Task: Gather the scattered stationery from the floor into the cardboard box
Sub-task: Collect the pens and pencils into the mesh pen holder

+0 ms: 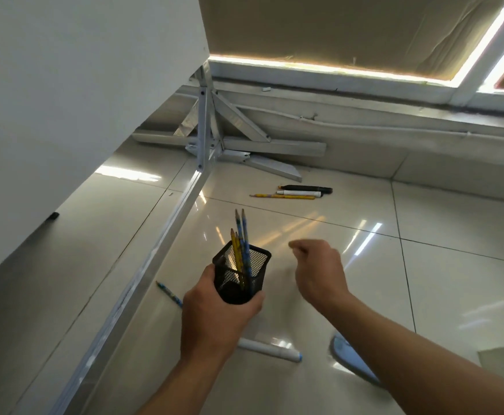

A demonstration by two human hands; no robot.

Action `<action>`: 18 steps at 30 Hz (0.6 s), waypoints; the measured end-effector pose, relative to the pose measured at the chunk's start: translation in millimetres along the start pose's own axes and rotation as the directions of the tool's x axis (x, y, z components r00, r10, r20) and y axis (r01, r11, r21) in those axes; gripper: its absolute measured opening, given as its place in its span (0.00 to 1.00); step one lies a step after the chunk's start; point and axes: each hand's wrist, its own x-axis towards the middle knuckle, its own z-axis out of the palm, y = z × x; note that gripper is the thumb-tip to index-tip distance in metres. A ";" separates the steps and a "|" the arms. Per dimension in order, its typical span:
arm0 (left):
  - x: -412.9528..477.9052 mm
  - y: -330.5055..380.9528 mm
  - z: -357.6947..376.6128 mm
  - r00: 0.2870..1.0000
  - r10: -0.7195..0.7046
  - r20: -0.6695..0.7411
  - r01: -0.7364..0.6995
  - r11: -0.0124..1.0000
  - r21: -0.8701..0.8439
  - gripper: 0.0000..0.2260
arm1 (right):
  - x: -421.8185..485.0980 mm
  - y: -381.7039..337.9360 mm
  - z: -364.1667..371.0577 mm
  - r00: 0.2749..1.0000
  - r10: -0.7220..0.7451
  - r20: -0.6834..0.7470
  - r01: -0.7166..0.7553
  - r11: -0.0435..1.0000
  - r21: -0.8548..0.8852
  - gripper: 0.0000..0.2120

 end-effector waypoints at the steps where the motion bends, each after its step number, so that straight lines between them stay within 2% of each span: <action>1: 4.3 1.1 2.4 1.000 -0.002 -0.005 0.002 1.000 -0.001 0.32 | 3.2 10.8 1.2 0.996 -0.054 0.065 0.062 0.990 -0.129 0.14; 4: 18.8 1.7 10.4 1.000 0.007 -0.022 -0.007 1.000 -0.003 0.30 | 18.3 30.4 6.6 0.966 -0.155 0.208 0.220 0.912 -0.345 0.16; 6: 29.3 0.2 16.8 0.999 0.013 -0.032 -0.014 1.000 -0.015 0.30 | 36.5 33.7 9.3 0.956 -0.165 0.244 0.259 0.865 -0.430 0.16; 10: 50.7 -6.1 30.1 0.999 0.041 -0.035 -0.042 0.999 -0.034 0.33 | 88.8 21.6 9.1 0.973 -0.124 0.194 0.207 0.839 -0.503 0.09; 12: 60.7 -7.5 35.4 0.998 0.052 -0.041 -0.054 0.998 -0.038 0.33 | 111.2 10.6 9.2 0.980 -0.092 0.176 0.172 0.834 -0.525 0.10; 15: 73.2 -9.2 43.0 0.996 0.078 -0.040 -0.079 0.997 -0.025 0.33 | 134.5 -1.1 11.0 0.981 -0.076 0.181 0.165 0.820 -0.548 0.20; 18: 84.9 -6.5 48.0 0.994 0.092 -0.060 -0.092 0.996 0.011 0.32 | 157.3 -10.5 10.8 0.962 -0.096 0.257 0.251 0.684 -0.685 0.36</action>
